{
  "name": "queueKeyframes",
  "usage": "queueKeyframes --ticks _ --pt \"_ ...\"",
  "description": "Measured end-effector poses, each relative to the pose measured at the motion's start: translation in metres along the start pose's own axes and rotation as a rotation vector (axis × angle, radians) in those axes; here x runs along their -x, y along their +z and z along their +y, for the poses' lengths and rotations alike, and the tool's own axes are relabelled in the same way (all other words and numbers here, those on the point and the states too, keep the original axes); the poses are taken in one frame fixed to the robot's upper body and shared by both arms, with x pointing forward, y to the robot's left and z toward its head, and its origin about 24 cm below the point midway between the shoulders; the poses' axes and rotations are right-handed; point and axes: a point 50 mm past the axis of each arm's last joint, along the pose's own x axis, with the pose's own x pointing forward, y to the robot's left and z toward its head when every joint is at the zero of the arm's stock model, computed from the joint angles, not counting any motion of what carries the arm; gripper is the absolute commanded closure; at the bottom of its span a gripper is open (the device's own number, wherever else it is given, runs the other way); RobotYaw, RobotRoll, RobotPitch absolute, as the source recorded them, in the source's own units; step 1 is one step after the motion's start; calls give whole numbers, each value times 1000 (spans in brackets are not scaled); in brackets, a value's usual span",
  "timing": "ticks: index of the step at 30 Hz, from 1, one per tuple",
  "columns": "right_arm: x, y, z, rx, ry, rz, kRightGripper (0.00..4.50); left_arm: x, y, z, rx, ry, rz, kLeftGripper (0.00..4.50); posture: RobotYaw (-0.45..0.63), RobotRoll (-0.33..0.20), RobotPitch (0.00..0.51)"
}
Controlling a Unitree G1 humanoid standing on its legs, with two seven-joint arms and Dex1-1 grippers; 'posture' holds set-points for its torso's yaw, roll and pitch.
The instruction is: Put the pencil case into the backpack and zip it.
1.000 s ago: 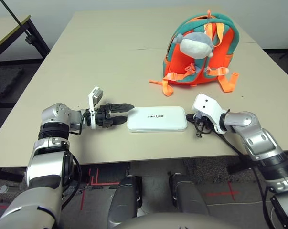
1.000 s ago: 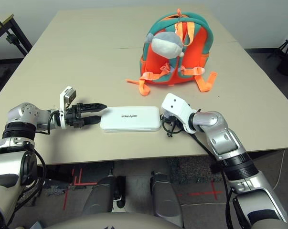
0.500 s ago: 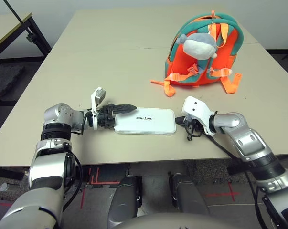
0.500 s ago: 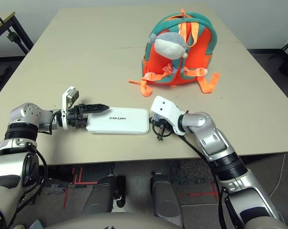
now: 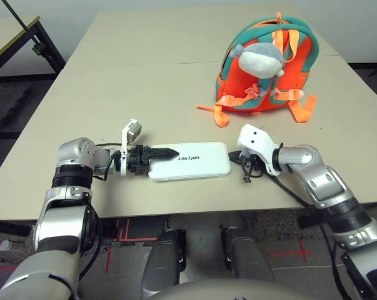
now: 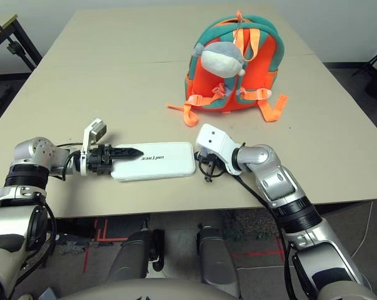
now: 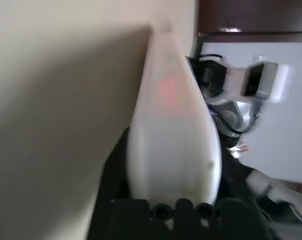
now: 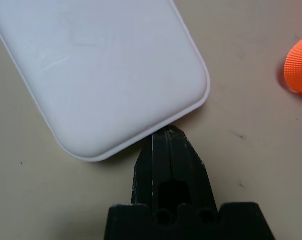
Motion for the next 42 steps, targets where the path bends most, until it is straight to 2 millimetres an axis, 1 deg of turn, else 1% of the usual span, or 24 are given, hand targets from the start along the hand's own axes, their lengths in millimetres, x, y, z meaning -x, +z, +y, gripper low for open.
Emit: queueKeyframes --ticks 6,9,10,14,18,19,20,24,27,31,35,37,42 --pt "-1 1 0 1 -2 -6 4500 3 3 0 -20 -8 -31 3278 -141 0 146" --pt "-1 1 0 0 -8 -7 3952 3 8 0 -49 -13 -71 3278 -141 0 148" --pt "-1 1 0 0 -9 -8 3638 4 10 -1 -58 -18 -90 3278 -141 0 148" --pt "-2 2 1 -7 -3 -20 2138 11 21 -6 -108 -13 -177 3278 -142 0 149" --pt "-2 4 0 -23 3 -39 684 22 35 -21 -179 -2 -252 3278 -140 0 149" --pt "0 3 -2 -32 -5 -40 228 25 38 -27 -201 -2 -269 3278 -138 0 148" --pt "2 2 -3 -39 -11 -37 12 27 40 -31 -222 -4 -279 3278 -137 0 148" --pt "12 -1 -11 -101 -43 -35 0 34 46 -49 -307 -29 -326 3278 -130 0 148" --pt "23 -5 -19 -206 -95 -50 0 40 49 -62 -367 -49 -366 3278 -126 0 148" --pt "44 -7 -35 -382 -210 -94 0 47 57 -81 -452 -54 -436 3278 -126 0 149" --pt "68 -2 -56 -495 -366 -178 0 55 68 -95 -529 -49 -555 3278 -130 0 148" --pt "78 1 -63 -543 -434 -227 0 61 73 -101 -569 -48 -625 3278 -136 0 146" --pt "93 0 -70 -651 -528 -318 0 69 81 -109 -636 -37 -744 3278 -139 0 144"
